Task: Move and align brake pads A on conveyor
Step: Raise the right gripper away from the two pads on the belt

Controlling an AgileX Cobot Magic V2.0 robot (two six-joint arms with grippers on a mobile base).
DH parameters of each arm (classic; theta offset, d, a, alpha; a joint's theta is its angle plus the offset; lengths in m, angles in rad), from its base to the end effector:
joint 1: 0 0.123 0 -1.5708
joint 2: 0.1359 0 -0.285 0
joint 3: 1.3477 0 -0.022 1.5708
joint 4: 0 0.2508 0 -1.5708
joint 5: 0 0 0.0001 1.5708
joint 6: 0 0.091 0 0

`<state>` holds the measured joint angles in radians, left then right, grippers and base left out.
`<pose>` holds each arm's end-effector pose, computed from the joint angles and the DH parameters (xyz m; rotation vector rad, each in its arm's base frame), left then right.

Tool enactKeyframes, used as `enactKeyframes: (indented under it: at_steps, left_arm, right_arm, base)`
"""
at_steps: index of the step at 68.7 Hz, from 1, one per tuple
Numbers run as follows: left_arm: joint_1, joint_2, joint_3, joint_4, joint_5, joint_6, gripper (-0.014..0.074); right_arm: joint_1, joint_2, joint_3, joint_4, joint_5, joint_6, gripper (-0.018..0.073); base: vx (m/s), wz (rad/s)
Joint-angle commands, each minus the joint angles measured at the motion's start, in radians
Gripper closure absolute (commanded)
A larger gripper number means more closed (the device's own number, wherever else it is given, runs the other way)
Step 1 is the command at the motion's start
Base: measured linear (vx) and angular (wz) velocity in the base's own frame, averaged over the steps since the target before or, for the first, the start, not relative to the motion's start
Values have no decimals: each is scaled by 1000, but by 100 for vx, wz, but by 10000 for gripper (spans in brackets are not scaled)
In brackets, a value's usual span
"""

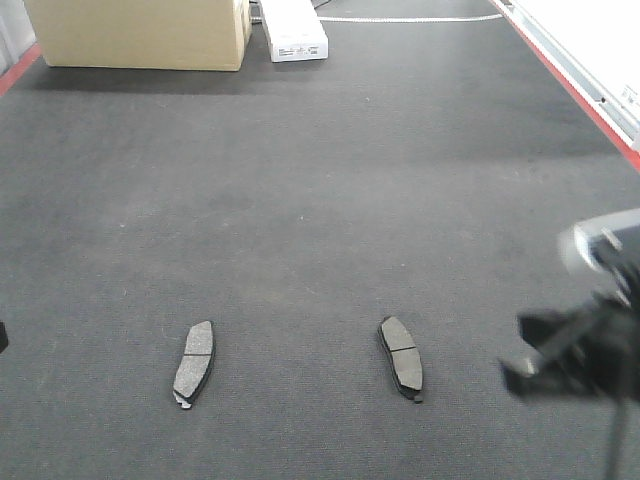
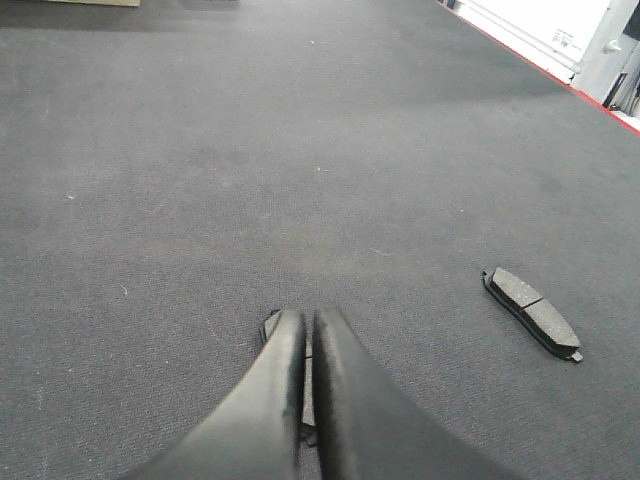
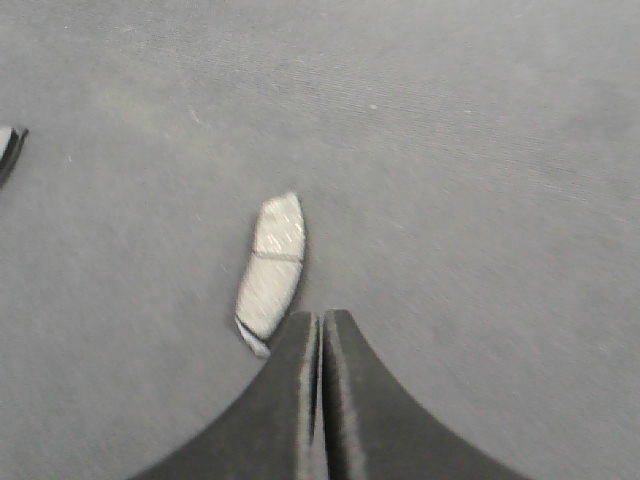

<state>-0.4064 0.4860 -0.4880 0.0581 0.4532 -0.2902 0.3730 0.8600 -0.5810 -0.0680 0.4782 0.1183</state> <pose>0.0939 -0.0379 0.3009 0.1474 1.9498 -0.4034 0.1563 0.0581 0.2795 -0.3357 2.2217 0.1982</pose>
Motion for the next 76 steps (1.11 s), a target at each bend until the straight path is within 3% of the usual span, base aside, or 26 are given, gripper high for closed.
enactKeyframes:
  at_steps: [1, 26, 76]
  left_arm:
    - [-4, 4, -29, 4, -71, -8, 603]
    - [-4, 4, -29, 4, -71, -8, 603]
    - [-4, 4, -29, 4, -71, -8, 603]
  right_arm:
    - [-4, -108, 51, -49, -85, -8, 569]
    - [-4, -418, 186, -61, -81, -7, 569]
    - [-4, -440, 186, -61, -77, -7, 569]
  base:
    - [0, 0]
    - [0, 0]
    - [0, 0]
